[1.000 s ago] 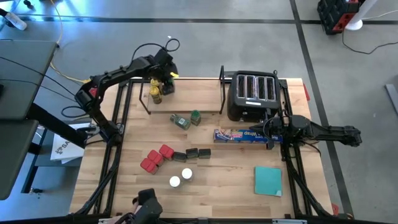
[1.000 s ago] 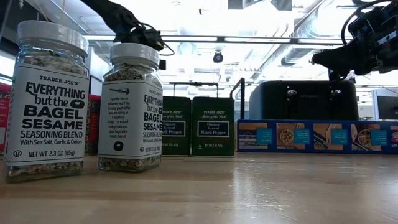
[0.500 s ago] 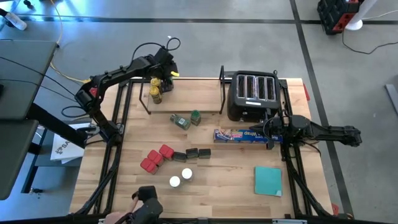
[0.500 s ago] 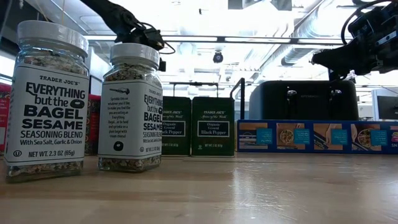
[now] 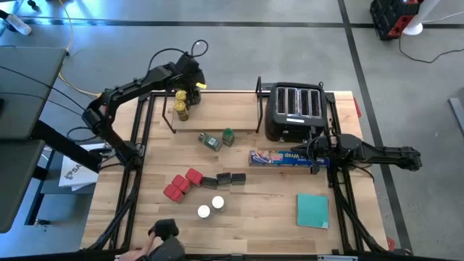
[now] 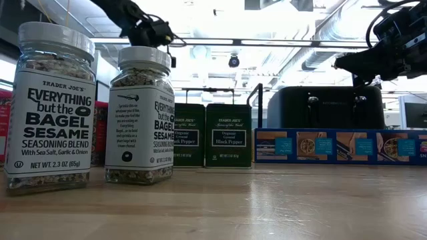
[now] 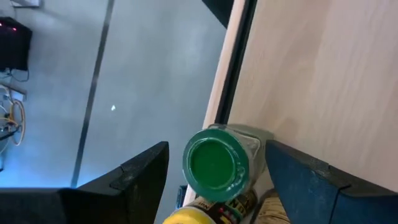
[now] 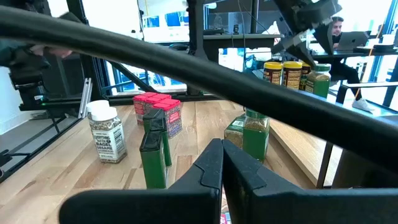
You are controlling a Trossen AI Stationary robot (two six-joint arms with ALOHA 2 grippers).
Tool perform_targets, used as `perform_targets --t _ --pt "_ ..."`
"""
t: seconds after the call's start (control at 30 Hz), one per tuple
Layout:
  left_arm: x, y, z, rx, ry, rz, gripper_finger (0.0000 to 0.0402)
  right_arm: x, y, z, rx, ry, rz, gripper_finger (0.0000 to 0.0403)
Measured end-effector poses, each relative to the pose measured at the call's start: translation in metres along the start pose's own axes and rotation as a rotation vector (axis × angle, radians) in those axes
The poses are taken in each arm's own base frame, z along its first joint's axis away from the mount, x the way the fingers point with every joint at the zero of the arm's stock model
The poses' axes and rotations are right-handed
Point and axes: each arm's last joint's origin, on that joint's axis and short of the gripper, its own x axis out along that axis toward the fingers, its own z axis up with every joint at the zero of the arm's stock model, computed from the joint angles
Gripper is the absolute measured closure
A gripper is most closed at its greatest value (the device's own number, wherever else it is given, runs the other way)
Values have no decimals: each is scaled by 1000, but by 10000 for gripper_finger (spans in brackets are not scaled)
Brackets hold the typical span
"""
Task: Shelf spices
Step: Put the right green seasoning bottle on the shelf aligned with the other green seasoning bottle
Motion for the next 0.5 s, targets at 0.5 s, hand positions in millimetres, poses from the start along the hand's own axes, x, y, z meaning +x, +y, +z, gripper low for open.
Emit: perform_targets --t 0.5 --pt "-68 -91 53 -80 -381 -347 137 0 0 0 0 0 0 403"
